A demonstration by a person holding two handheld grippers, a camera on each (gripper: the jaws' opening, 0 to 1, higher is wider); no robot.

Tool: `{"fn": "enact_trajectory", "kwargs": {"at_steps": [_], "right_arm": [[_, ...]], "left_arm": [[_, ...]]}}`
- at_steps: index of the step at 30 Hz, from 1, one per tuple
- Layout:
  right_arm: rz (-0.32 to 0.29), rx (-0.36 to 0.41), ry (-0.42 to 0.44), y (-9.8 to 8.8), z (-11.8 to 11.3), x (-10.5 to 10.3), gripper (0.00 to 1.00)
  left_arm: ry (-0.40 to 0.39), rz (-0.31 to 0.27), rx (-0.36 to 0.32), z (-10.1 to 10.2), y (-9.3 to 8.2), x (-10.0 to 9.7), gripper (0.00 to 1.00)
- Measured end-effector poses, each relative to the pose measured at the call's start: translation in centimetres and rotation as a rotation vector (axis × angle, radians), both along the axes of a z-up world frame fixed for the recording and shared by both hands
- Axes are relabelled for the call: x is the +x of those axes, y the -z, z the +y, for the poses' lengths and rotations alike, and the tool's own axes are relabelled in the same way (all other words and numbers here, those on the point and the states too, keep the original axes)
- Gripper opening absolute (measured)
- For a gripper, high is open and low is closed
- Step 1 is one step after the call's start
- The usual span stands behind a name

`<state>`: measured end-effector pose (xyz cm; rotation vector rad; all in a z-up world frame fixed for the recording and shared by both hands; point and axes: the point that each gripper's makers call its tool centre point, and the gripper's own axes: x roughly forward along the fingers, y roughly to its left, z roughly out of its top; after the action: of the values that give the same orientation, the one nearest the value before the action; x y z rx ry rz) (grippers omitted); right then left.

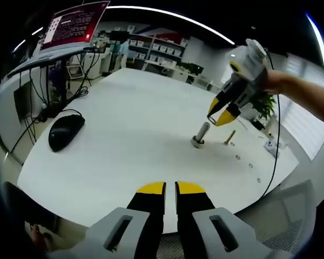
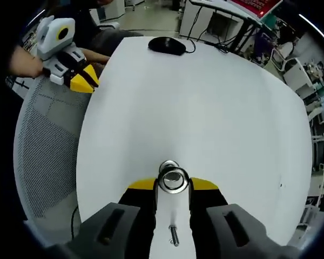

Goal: Place the washer onto the threaded stud by aligning its center hole with the stud, sliding it down to the base, and recovering from edge contact or off-axis alignment until the washer reaches the visible bottom stop.

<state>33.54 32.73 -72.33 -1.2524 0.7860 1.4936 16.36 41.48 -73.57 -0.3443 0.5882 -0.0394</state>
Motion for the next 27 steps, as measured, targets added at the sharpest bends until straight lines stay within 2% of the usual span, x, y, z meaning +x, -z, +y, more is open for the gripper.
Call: {"fn": "enact_trajectory", "kwargs": {"at_steps": [5,16,21,27], "right_arm": [[-0.005,-0.036,-0.008,0.8,-0.1,0.2,0.23],[0.009,-0.062,-0.028,2.0,0.4,0.0,0.23],[0.004,-0.080,-0.038,3.3,0.3,0.0,0.23],[0.031,-0.083,-0.011,4.6,0.2,-0.1,0.24]], "left_arm": [[-0.002,-0.003,-0.001,0.0,0.0,0.0,0.04],[-0.003,-0.008,-0.003,0.0,-0.1,0.1,0.04],[-0.002,-0.004,-0.003,0.1,-0.1,0.0,0.04],[-0.002,-0.008,-0.005,0.1,-0.1,0.0,0.04]]}}
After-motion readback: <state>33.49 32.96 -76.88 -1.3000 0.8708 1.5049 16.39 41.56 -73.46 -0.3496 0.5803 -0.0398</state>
